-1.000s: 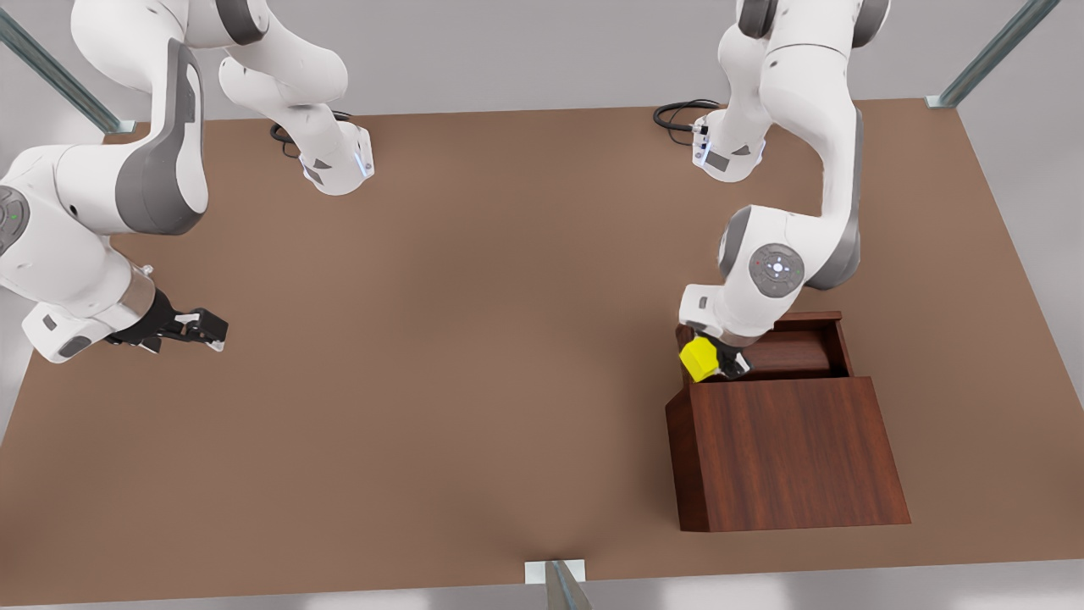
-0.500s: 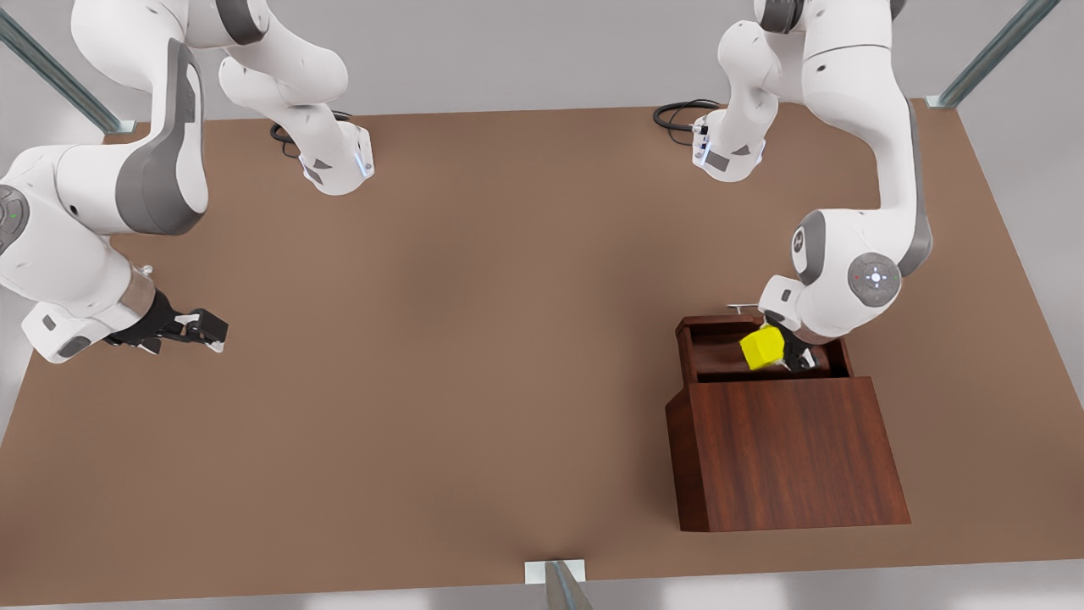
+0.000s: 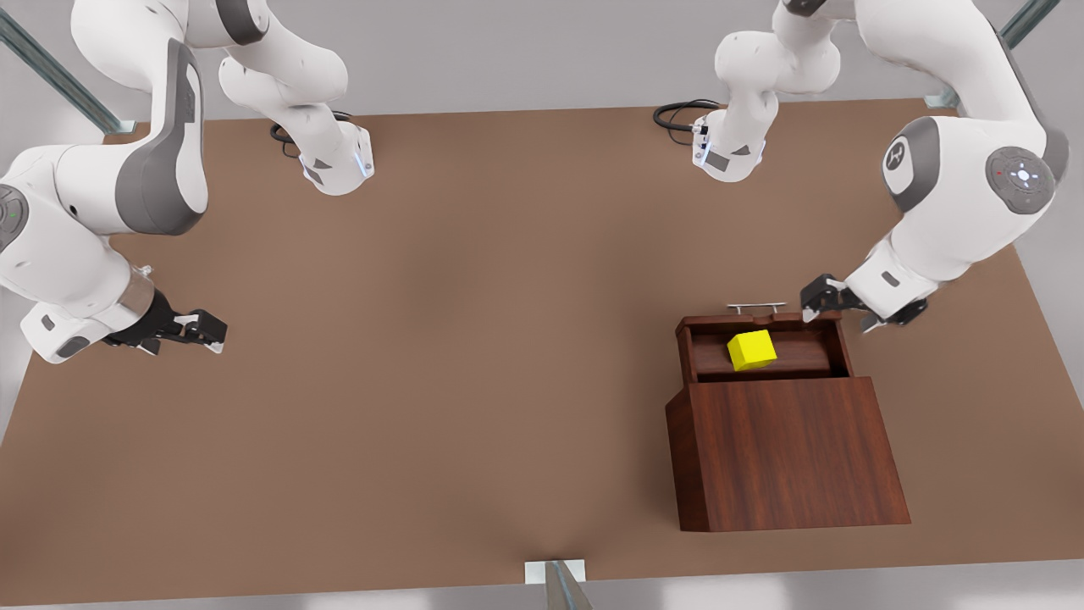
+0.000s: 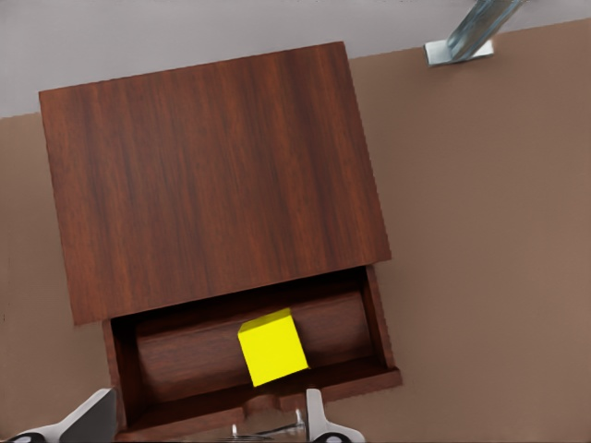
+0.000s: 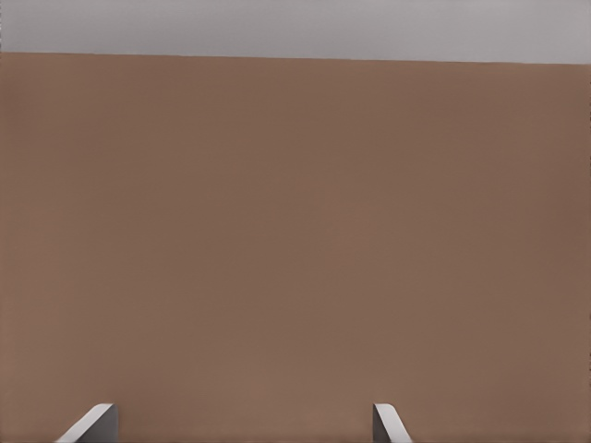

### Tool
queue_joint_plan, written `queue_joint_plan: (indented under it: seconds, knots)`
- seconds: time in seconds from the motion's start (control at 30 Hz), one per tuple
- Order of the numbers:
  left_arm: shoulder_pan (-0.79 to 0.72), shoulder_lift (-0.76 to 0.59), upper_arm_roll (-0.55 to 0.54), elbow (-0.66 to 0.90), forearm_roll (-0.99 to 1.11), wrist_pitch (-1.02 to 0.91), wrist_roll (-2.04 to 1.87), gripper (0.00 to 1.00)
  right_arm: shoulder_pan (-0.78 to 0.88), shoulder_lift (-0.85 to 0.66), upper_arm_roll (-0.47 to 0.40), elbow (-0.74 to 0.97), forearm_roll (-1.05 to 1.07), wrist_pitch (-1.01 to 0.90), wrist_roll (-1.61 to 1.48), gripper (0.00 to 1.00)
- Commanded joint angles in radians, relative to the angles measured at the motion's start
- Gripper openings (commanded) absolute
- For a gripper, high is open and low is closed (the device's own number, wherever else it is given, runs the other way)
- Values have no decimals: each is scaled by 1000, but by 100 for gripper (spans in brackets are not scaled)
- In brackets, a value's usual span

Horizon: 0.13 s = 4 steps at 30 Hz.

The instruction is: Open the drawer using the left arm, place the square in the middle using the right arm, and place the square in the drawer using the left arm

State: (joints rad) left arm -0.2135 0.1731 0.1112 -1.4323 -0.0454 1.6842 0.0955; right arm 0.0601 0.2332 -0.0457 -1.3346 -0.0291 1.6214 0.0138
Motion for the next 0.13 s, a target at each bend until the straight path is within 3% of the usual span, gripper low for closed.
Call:
queue_joint_plan:
  seconds: [0.0,0.03,0.1]
  knots:
    - [6,-10,-2,-3,116,-5,0,100,0,0,1,0,1,0,0,100]
    - [72,-18,-68,-13,116,-5,-2,100,0,0,1,0,1,0,0,100]
    - [77,-21,-76,-13,116,-5,-2,100,0,0,1,0,0,0,0,100]
